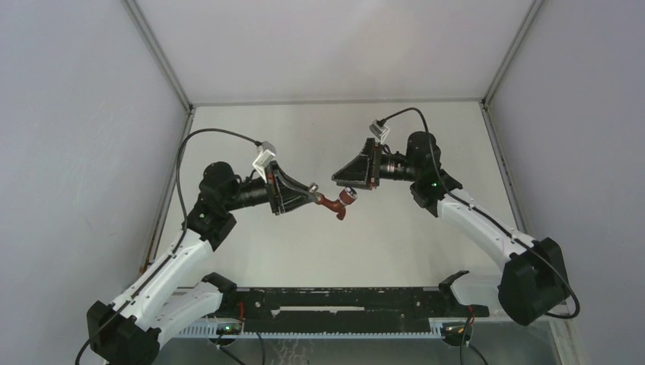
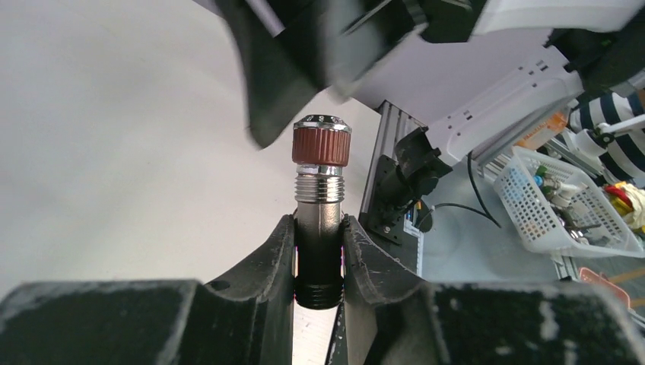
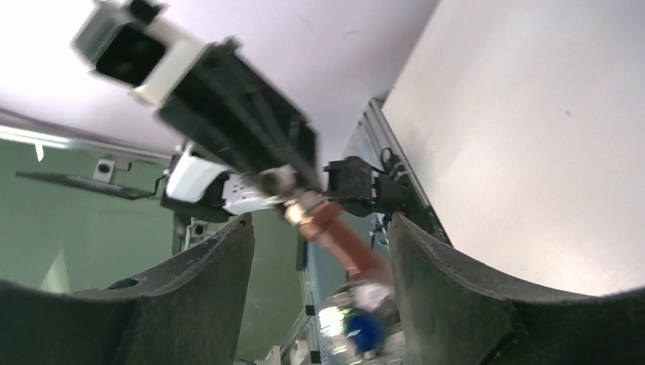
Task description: Install the water faucets
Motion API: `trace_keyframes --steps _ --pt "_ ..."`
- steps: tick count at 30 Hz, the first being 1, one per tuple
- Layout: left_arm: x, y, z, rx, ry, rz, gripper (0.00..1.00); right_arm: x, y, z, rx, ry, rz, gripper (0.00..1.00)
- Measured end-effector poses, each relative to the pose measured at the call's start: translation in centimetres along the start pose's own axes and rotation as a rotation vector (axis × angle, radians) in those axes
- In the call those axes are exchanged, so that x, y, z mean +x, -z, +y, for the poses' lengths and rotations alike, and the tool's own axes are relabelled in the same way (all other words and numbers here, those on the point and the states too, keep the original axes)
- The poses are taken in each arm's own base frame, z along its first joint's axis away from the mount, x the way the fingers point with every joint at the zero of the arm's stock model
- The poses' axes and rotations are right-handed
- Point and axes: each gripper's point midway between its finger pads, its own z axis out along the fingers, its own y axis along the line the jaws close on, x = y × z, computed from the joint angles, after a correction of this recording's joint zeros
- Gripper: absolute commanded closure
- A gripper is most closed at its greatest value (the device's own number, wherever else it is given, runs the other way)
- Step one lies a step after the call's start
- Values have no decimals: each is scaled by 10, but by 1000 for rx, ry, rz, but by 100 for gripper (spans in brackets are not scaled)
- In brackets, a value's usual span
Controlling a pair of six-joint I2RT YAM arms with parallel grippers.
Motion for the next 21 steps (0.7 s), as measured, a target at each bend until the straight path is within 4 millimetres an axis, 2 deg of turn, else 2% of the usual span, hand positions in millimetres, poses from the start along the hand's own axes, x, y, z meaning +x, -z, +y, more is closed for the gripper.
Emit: trace_keyframes --steps 3,5,10,13,16,19,21 --pt "-2 2 -7 25 -15 -3 100 0 -8 -28 58 -58 16 29" --pt "-2 3 -10 34 -19 -2 100 0 -9 -36 79 -75 17 28" --pt "-2 3 -11 37 -19 -1 100 -5 3 -26 102 8 -39 23" --pt "-2 3 -10 34 -19 -3 100 -13 19 -13 131 133 -139 19" --pt "-4 3 -8 16 -17 -14 100 -13 36 -1 129 235 -222 16" --pt "-13 3 -6 -10 -6 -51 100 -5 43 -7 127 264 -250 16" --pt "-23 3 -7 -19 -7 -94 100 2 42 -20 131 252 -249 16"
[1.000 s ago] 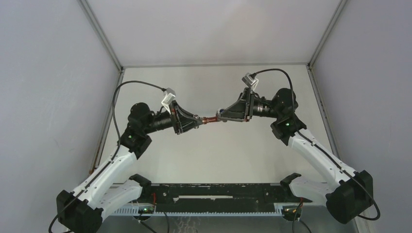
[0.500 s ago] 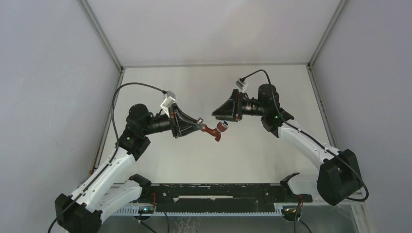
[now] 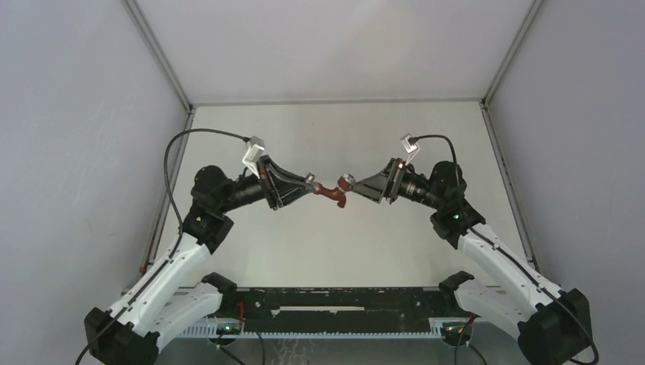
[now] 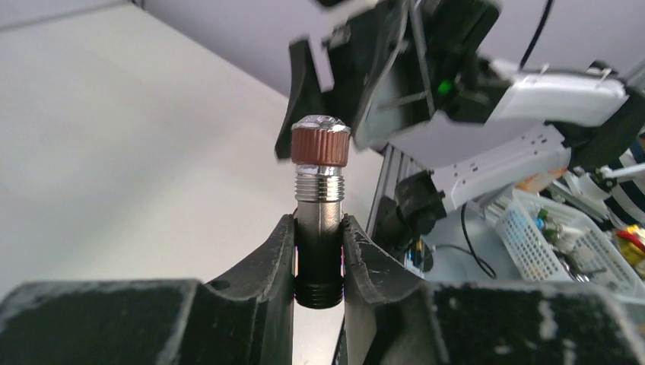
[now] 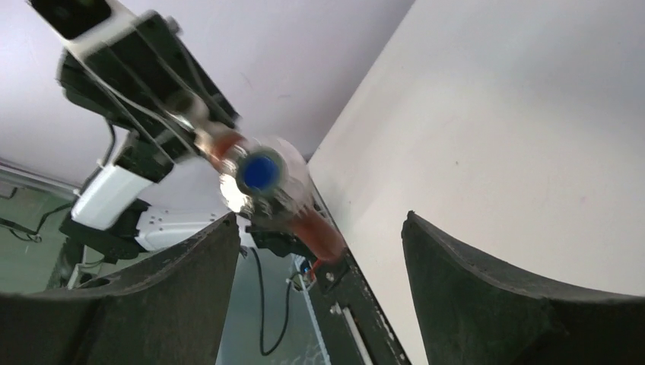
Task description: Install the water faucets
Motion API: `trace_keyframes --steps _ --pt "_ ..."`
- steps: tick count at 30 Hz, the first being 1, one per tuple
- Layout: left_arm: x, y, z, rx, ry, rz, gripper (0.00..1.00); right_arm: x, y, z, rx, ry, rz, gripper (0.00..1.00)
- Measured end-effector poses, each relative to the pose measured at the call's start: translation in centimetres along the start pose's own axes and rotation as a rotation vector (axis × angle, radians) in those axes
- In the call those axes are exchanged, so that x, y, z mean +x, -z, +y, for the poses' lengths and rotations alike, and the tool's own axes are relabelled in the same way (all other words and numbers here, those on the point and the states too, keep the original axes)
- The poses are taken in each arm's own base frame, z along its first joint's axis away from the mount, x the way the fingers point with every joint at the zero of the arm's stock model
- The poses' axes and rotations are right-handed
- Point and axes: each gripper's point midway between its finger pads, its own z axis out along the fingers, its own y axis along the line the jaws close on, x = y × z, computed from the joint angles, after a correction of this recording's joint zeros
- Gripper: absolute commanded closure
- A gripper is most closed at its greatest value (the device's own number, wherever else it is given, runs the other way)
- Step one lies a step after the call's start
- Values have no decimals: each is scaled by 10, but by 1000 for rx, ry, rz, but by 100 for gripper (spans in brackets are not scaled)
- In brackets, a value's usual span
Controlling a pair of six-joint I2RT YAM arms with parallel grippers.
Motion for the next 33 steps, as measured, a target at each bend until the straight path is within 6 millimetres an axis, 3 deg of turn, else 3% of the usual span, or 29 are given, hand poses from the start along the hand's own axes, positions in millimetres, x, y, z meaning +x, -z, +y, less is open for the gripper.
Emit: trace_keyframes --steps 4,6,14,21,24,26,29,33 --pt "-19 1 -5 -3 3 -94 100 23 -2 -21 -2 -20 8 15" --pt "-21 2 -7 1 11 -115 100 30 -2 -23 -18 -14 6 16" --pt "-17 0 -3 13 88 -158 100 32 -8 26 -256 114 -16 20" --pt "-15 -1 -3 32 125 -183 100 33 -25 26 -301 28 19 58" --pt "-20 0 -5 40 130 -204 100 29 -31 32 -328 -44 46 81" --pt "-24 1 -5 39 137 -221 100 26 -31 38 -355 -80 54 90" --pt "-28 1 -7 45 151 -236 100 24 -28 44 -381 -153 74 86" --pt "-27 2 -4 30 165 -241 100 23 -27 47 -376 -283 128 61"
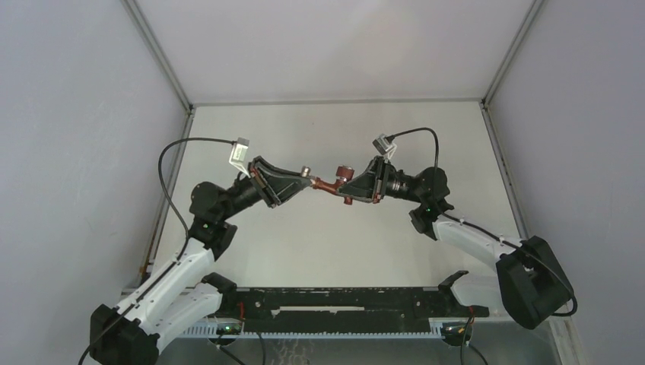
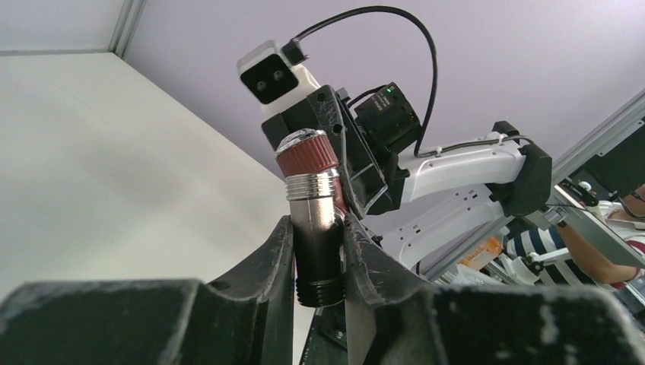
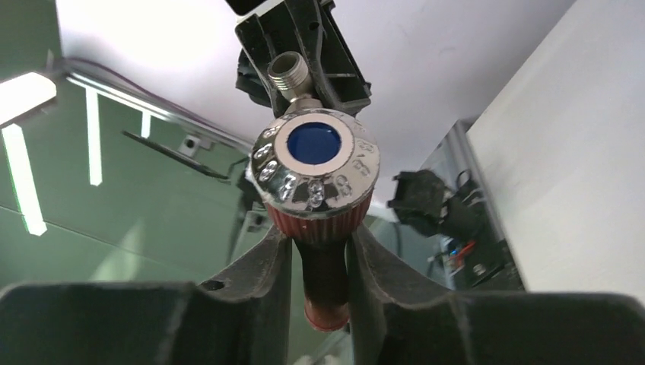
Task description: Install the water faucets
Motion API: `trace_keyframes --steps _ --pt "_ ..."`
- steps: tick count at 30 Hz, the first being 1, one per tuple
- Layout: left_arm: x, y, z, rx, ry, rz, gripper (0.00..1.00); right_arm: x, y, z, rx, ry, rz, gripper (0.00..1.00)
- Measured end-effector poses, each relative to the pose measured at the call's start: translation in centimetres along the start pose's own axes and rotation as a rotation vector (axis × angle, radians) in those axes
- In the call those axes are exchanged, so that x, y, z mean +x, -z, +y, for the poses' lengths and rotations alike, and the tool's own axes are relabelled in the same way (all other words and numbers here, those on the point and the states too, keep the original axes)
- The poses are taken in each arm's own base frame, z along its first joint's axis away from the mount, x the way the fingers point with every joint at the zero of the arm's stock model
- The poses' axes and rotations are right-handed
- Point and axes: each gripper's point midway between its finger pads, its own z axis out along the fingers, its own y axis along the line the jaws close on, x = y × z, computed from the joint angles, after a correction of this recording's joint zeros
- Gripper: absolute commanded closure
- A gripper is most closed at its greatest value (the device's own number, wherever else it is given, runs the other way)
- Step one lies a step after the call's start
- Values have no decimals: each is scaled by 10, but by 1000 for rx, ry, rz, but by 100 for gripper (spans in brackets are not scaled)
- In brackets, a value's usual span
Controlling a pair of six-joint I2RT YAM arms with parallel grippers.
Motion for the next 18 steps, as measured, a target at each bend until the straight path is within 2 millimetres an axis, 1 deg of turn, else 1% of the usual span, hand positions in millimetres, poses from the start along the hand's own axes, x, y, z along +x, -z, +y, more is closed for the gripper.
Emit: trace_keyframes --steps 2,4,6,10,12,15,18 --pt "2 0 2 -11 5 6 100 1 0 -2 9 -83 20 50" --pt "5 1 6 -19 0 12 100 2 0 -4 21 -174 34 42" --pt "9 2 9 -26 4 18 100 3 1 -5 32 -244 43 36" --pt "14 2 18 -57 43 19 100 3 3 -11 105 -298 32 27" --pt "15 1 23 -81 82 18 100 0 5 -13 171 -265 9 25" --pt "12 1 29 -121 137 -1 100 -7 13 -12 285 -163 -42 23" --pt "8 3 38 -185 176 -23 100 -13 35 -12 395 -56 -103 17"
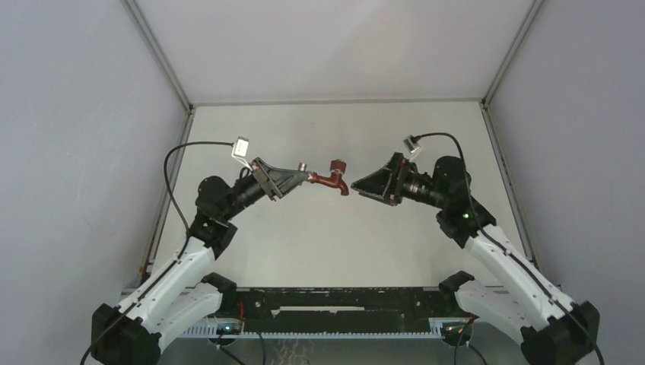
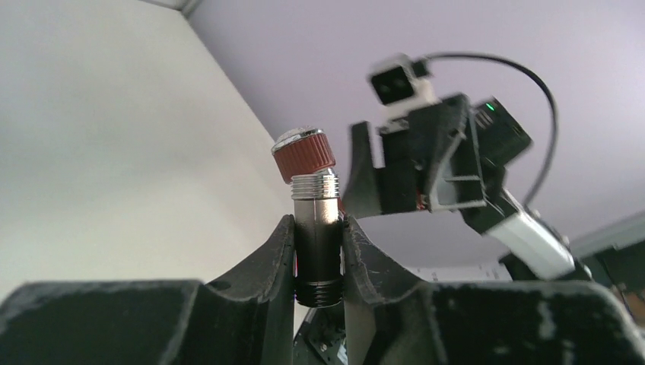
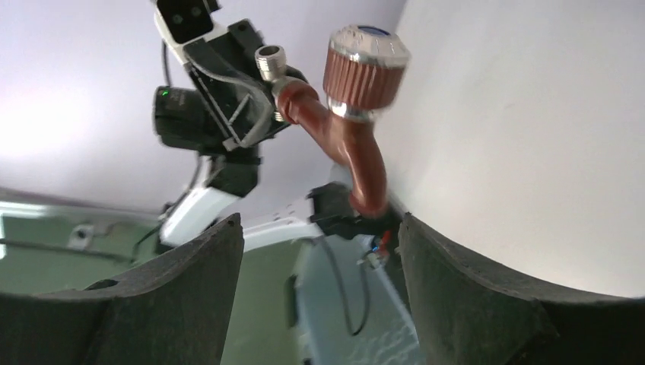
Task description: Install the water faucets
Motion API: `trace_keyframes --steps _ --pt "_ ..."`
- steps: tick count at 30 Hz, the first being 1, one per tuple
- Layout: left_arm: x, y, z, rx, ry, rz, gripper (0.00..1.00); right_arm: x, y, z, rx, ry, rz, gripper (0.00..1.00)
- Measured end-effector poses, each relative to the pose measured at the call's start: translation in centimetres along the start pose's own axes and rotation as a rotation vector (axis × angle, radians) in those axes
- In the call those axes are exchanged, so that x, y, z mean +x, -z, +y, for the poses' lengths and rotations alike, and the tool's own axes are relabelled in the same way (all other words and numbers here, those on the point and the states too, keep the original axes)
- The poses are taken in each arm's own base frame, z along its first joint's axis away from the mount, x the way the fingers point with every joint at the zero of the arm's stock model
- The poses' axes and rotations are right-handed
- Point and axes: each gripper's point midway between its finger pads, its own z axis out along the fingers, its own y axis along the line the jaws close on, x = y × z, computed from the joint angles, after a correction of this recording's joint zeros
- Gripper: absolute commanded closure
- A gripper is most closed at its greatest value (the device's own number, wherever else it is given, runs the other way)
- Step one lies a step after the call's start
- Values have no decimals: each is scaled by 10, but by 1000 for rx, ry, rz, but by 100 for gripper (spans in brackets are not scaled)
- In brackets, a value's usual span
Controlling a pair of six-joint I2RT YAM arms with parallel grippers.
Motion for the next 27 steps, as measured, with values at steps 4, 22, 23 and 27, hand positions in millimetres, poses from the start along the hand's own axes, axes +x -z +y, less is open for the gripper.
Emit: trace_keyframes --steps 4,22,23,27 --pt "-9 1 19 -110 62 -24 100 -9 27 -13 104 136 -115 13" --pt "-25 -5 42 -318 353 71 100 -16 51 -2 216 1181 -346 0" --pt "-22 -4 42 -324 368 83 100 -12 45 -2 217 1260 -342 0" --pt "-11 1 46 -356 418 122 100 3 20 -19 270 1561 -283 0"
